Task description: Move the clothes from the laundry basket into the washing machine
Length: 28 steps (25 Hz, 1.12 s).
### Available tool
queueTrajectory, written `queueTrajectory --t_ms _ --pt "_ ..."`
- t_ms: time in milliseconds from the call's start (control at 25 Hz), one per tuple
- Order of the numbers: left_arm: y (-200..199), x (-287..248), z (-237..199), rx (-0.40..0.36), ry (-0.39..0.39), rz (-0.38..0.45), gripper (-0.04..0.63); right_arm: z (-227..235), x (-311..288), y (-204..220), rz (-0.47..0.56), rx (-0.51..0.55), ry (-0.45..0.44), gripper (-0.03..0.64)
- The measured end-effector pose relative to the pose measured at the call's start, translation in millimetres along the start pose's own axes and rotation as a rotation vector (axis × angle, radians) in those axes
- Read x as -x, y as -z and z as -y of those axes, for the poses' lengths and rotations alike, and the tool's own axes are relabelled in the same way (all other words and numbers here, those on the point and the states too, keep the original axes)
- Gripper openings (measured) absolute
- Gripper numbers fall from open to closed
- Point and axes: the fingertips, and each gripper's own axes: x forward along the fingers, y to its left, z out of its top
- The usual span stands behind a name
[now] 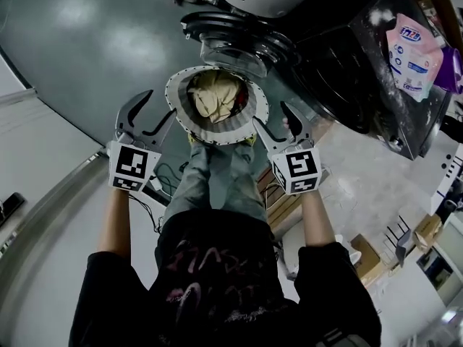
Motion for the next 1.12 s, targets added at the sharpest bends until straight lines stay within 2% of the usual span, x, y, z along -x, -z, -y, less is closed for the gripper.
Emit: queueTrajectory --t_ms 120,280,440,640,800,1120 --pt "15 -10 7 -0.05 0.009 -0.049 0.27 -2 -12 15 -0.032 0.023 -0.037 0.311" --pt "31 -25 9 -0.054 -0.001 -0.072 0.27 -3 -28 38 -0.076 0.047 -0.077 0.318" --pt "57 -45 9 -0.134 0.001 -0.128 0.27 -10 -49 69 -0.116 0.057 -0.107 0.324" --pt "86 -83 21 -0.211 0.064 -0.17 0.273 -14 -77 103 -0.15 0.064 -0.133 0.328" --pt "119 -113 40 -0.251 0.127 -0.207 0.275 -21 -103 135 -0.187 0.141 -0.181 0.347" --pt "194 -177 74 -0.408 0.233 -0.289 0.278 -26 -159 214 -0.284 0.259 -0.222 0.347"
